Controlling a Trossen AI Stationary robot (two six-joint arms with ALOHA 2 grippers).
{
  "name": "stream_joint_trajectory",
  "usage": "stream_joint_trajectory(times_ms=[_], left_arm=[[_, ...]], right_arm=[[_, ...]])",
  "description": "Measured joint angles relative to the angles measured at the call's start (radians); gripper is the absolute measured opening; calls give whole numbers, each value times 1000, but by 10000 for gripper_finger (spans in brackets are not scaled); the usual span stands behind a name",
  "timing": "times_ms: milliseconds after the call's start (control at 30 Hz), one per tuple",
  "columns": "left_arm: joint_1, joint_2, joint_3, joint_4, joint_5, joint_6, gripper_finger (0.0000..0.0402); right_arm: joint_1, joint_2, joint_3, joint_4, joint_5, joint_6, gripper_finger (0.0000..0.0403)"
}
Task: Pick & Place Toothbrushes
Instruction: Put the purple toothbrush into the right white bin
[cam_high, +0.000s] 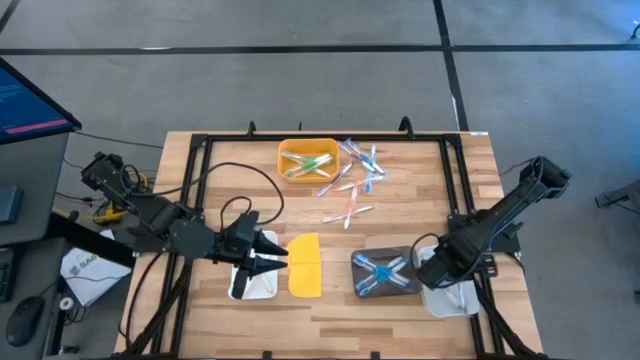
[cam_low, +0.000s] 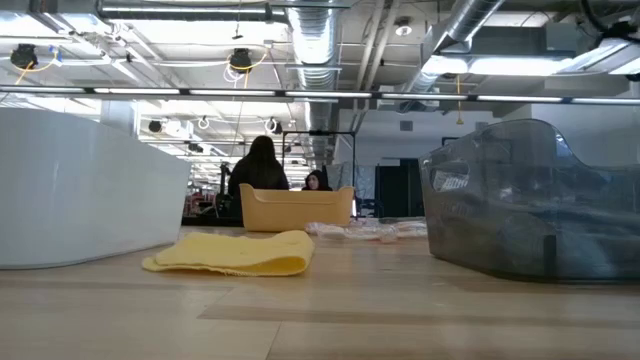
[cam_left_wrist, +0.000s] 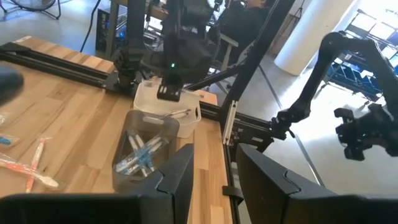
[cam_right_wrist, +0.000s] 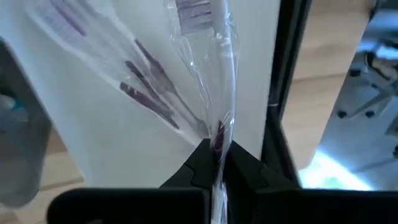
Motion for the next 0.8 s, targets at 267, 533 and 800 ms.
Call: stream_joint_trajectory(times_ms=[267,533,800], left_arm=[[-6,0,0,0,28,-2,117],[-6,0,0,-1,48,-9,117],[-6,0,0,-1,73,-8,117]], right_arm=[[-49,55,-88,78,-55,3,11],[-108,130,-102,125,-108,2,17],[-132,197,-101,122,-153,5,31]])
